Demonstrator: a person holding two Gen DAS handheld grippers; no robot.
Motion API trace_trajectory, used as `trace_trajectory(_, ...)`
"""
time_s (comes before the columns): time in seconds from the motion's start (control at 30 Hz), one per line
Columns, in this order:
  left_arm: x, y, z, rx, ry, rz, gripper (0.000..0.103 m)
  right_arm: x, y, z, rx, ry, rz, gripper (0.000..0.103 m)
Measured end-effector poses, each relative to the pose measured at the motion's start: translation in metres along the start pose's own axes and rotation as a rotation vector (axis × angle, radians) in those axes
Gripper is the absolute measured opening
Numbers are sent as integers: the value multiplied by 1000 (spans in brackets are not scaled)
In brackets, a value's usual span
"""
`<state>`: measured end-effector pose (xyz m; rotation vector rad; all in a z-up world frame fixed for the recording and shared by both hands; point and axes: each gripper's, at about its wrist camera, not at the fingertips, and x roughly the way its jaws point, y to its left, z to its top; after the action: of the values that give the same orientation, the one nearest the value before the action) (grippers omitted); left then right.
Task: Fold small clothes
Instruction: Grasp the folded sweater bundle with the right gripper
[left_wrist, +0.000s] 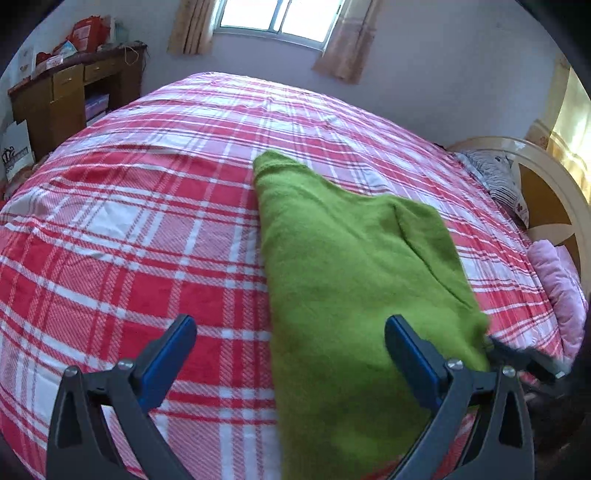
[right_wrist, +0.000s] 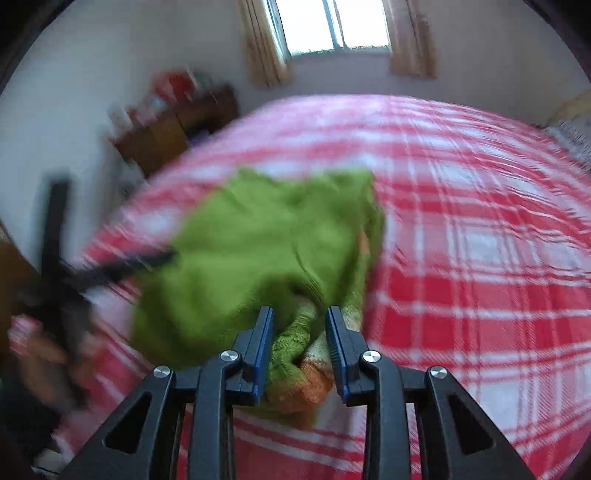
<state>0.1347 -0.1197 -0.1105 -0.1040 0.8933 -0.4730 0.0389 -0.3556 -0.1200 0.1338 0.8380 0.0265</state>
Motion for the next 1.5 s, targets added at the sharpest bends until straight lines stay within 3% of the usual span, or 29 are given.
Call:
trace_trajectory(0.1, 2, -9, -3, 34, 7, 2, 103, 0, -3, -19, 105, -7, 162, 29)
trace_trajectory(0.13, 6, -11, -4, 47, 18, 11, 103, 2, -2, -21, 125, -3, 206, 8)
trace_trajectory(0.23, 13, -6, -3, 9, 42, 0, 103, 4, -3, -20, 172, 3, 249, 7)
trace_trajectory(0.33, 12, 2, -3, -5, 51, -23, 102, -7, -26, -21, 321, -41, 384, 7)
trace_trajectory(0.37, 11, 3, -3, 2, 49, -22, 102, -10, -38, -25, 367, -50, 382, 6)
trace_trajectory(0.43, 10, 5, -3, 16, 54, -18, 102, -6, -53, -38, 375, -17, 280, 6)
trace_trajectory(0.53, 14, 3, -4, 36, 74, -22, 103, -6, -55, -49, 365, -18, 309, 6)
trace_trajectory(0.67, 3, 3, 2, 37, 30, -32, 102, -29, -44, -31, 273, -43, 278, 9)
trace_trajectory(0.7, -1, 4, 5, 32, 7, -36, 102, -38, -44, -24, 260, -85, 267, 14)
trace_trajectory(0.77, -3, 6, 13, 17, -30, -23, 102, -46, -47, -9, 245, -139, 238, 51)
trace_trajectory(0.8, 1, 6, 18, 6, -29, -20, 102, -48, -48, -3, 241, -173, 212, 79)
trace_trajectory(0.83, 5, 7, 22, -7, -26, -30, 102, -48, -49, 4, 237, -211, 192, 80)
trace_trajectory(0.9, 18, 8, 31, -24, -9, -48, 102, -36, -53, 23, 217, -218, 164, 80)
trace_trajectory(0.97, 33, 10, 32, -38, 26, -57, 94, -15, -56, 37, 201, -195, 164, 80)
trace_trajectory(1.07, 55, 17, 24, -98, 80, -114, 93, 35, -64, 50, 199, -112, 175, 74)
trace_trajectory(1.17, 52, 19, 16, -100, 52, -138, 93, 71, -64, 48, 201, -13, 204, 73)
trace_trajectory(1.3, 52, 13, 14, -45, 36, -128, 93, 79, -64, 53, 196, 4, 204, 73)
trace_trajectory(1.33, 53, 13, 14, -47, 38, -130, 91, 78, -64, 53, 192, 3, 204, 65)
trace_trajectory(1.4, 50, 8, 11, -21, 33, -145, 79, 75, -58, 53, 198, 0, 240, 46)
trace_trajectory(1.43, 52, 7, 13, -12, 36, -163, 62, 75, -55, 51, 208, -1, 244, 40)
trace_trajectory(1.47, 51, 3, 12, -8, 48, -196, 56, 73, -53, 50, 215, -3, 238, 39)
trace_trajectory(1.5, 49, 0, 11, -9, 49, -181, 55, 72, -52, 50, 233, -2, 237, 36)
